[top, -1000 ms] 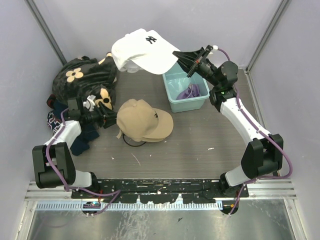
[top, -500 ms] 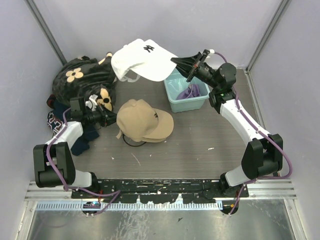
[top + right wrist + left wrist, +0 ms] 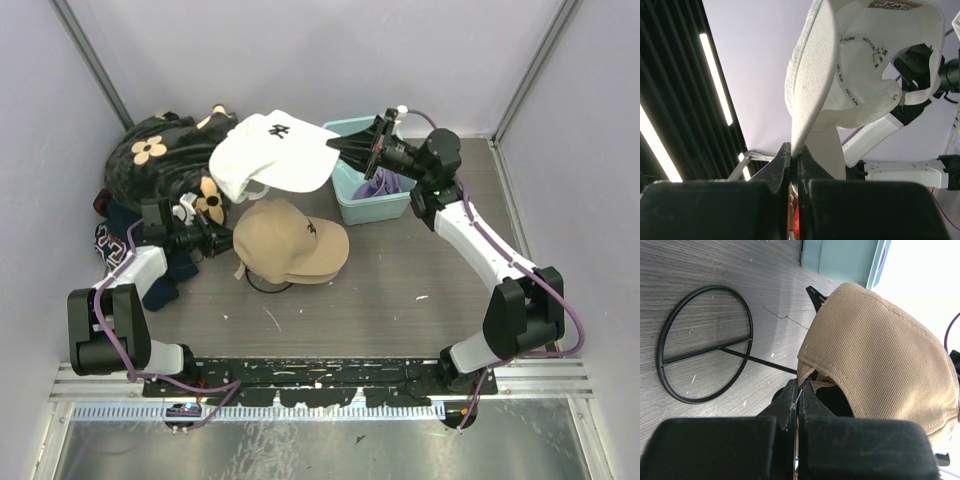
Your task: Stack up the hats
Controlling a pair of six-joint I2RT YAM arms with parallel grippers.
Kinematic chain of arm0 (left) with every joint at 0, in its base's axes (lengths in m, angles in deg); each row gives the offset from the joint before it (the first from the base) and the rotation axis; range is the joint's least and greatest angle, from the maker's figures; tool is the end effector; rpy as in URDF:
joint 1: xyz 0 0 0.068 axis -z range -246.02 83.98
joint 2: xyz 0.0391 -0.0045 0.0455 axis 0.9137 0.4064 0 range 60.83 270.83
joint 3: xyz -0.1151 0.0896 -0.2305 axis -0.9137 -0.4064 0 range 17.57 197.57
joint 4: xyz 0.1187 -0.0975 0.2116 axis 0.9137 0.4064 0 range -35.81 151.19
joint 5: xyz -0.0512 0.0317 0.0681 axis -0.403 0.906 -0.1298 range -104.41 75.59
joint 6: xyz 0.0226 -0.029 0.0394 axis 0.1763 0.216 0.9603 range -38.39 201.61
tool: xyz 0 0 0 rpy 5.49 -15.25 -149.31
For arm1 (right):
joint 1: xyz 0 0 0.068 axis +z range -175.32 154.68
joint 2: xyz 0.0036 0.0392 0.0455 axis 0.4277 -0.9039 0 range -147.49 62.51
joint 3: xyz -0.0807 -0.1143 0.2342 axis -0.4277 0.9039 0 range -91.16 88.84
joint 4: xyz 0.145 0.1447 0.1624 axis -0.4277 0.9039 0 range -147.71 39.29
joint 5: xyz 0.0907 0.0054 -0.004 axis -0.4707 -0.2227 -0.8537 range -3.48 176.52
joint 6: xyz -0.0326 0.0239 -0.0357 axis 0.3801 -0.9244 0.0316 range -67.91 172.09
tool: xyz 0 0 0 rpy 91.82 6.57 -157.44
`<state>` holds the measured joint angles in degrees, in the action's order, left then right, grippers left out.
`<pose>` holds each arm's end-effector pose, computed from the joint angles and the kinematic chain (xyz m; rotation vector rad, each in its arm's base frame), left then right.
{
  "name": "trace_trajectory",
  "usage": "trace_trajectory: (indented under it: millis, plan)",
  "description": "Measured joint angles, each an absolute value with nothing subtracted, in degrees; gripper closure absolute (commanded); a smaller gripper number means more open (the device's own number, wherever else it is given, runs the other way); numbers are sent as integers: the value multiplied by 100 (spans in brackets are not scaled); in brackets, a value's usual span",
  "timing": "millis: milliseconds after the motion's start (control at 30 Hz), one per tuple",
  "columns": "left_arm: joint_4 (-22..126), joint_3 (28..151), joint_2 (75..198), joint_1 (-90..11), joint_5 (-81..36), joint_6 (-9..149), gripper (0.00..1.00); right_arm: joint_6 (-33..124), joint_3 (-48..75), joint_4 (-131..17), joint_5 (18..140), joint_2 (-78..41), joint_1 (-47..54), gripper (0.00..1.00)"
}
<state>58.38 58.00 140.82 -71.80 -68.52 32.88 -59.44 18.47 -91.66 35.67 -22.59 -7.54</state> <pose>0.2713 -0.0014 0.1981 -0.6135 2.2982 -1.4678 0.3161 0.1303 0.4040 0.4236 1.8222 2.2945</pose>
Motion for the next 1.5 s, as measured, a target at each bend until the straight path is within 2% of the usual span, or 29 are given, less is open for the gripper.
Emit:
trace_trajectory:
  millis: [400, 833, 1267, 1500]
  plan:
    - [5779, 5802, 14137, -7167, -6900, 3244, 100, -6217, 2616, -10904, 3871, -3037, 339, 99]
    - [5615, 5800, 14255, -7154, -6952, 3183, 100, -6265, 4155, -11641, 3924, -3203, 245, 99]
    - [5407, 5800, 14513, -7141, -7016, 3159, 100, -5911, 5090, -11192, 3301, -2445, -697, 99]
    - [5318, 5800, 14644, -7084, -7029, 3148, 100, -5358, 5178, -10390, 2990, -2289, -739, 99]
